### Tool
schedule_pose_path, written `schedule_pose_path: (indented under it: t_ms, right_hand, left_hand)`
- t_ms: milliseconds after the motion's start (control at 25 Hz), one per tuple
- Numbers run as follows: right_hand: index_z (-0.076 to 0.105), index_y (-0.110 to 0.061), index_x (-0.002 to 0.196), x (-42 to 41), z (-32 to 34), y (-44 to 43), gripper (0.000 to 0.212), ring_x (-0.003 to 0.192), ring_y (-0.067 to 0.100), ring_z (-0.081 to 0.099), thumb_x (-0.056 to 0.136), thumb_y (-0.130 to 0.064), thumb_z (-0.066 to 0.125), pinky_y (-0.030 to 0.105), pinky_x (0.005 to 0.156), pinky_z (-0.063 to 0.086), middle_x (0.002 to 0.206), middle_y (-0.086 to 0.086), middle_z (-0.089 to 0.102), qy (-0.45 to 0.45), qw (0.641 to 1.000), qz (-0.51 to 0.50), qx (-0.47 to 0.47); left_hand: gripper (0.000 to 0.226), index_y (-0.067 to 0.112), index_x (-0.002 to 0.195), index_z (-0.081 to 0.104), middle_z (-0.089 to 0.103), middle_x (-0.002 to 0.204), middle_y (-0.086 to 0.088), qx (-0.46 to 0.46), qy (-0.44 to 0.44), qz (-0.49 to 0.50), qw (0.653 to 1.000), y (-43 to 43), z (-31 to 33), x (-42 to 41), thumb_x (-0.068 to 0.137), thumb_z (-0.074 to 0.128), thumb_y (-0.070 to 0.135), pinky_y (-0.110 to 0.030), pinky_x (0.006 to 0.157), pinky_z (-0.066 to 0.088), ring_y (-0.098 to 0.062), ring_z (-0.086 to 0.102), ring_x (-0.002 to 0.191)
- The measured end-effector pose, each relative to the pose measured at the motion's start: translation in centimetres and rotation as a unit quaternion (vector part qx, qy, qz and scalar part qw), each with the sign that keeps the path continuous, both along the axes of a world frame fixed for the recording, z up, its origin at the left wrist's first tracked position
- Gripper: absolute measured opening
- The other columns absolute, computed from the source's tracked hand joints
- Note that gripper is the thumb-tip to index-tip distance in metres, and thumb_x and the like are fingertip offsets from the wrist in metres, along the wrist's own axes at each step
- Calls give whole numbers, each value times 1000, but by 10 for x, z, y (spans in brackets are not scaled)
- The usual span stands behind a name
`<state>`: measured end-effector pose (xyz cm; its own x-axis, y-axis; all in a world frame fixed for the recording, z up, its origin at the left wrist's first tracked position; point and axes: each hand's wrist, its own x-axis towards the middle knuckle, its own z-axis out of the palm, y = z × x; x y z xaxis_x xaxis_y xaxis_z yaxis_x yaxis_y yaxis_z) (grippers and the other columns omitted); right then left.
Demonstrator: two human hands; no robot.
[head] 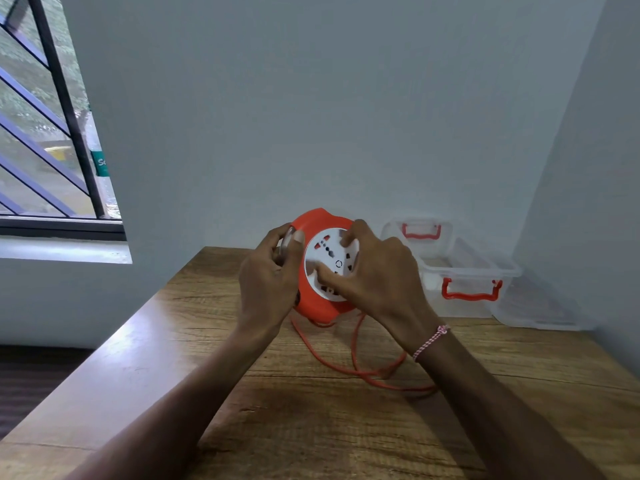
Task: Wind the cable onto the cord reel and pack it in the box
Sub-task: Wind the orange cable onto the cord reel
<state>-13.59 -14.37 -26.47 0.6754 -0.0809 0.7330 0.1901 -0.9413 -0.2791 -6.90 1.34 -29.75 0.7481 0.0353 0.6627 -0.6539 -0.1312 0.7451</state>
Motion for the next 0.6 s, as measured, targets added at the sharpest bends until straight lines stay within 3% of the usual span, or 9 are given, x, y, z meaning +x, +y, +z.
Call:
schedule_pose_path:
  t_ms: [80, 120, 200, 400, 480, 600]
  right_hand:
    - [60, -24, 102, 3, -2, 3, 64, 70, 12, 68, 73, -81, 62, 35, 59, 60, 83, -5, 72, -4, 994, -14, 105]
    - [62, -24, 98, 5, -1, 2, 60, 67, 9, 66, 76, -80, 64, 31, 58, 59, 79, -8, 70, -15, 994, -26, 105]
    - [64, -24, 96, 6, 0, -5, 56, 62, 6, 62, 82, -78, 61, 28, 55, 55, 78, -9, 68, -42, 998, -36, 16]
    - [48, -34, 137, 1, 14, -27, 47, 71, 19, 68, 97, -57, 55, 33, 50, 56, 126, 2, 60, 0, 971, 39, -236]
    - [43, -43, 143, -1, 14, -28, 48, 80, 23, 71, 99, -49, 58, 33, 50, 57, 137, 6, 59, 19, 946, 48, -320]
    - [47, -47, 143, -3, 15, -25, 48, 88, 25, 71, 98, -44, 63, 30, 52, 51, 131, 7, 63, 17, 934, 54, -353]
  left_hand:
    - [37, 30, 131, 66, 78, 108, 7, -2, 3, -3, 1000, -1, 0, 0, 105, 51, 52, -34, 72, 67, -11, 79, 90]
    - [35, 32, 130, 66, 78, 105, 10, -3, 3, -4, 1000, -1, 0, 1, 105, 51, 52, -32, 70, 67, -10, 79, 87]
    - [30, 37, 127, 64, 75, 100, 17, -2, 3, -3, 1000, 1, 2, 1, 104, 52, 53, -27, 65, 66, -5, 78, 83]
    - [25, 33, 122, 66, 76, 95, 16, -16, 9, 17, 1000, 10, 9, 9, 107, 52, 47, -22, 61, 63, -2, 77, 80]
    - [32, 29, 126, 67, 77, 100, 13, -17, 13, 6, 1000, 12, 10, 10, 106, 52, 49, -21, 62, 63, -3, 78, 82]
    - [45, 27, 130, 67, 78, 102, 10, -2, 7, -4, 1000, 11, 8, 8, 101, 50, 57, -23, 63, 65, -4, 78, 83]
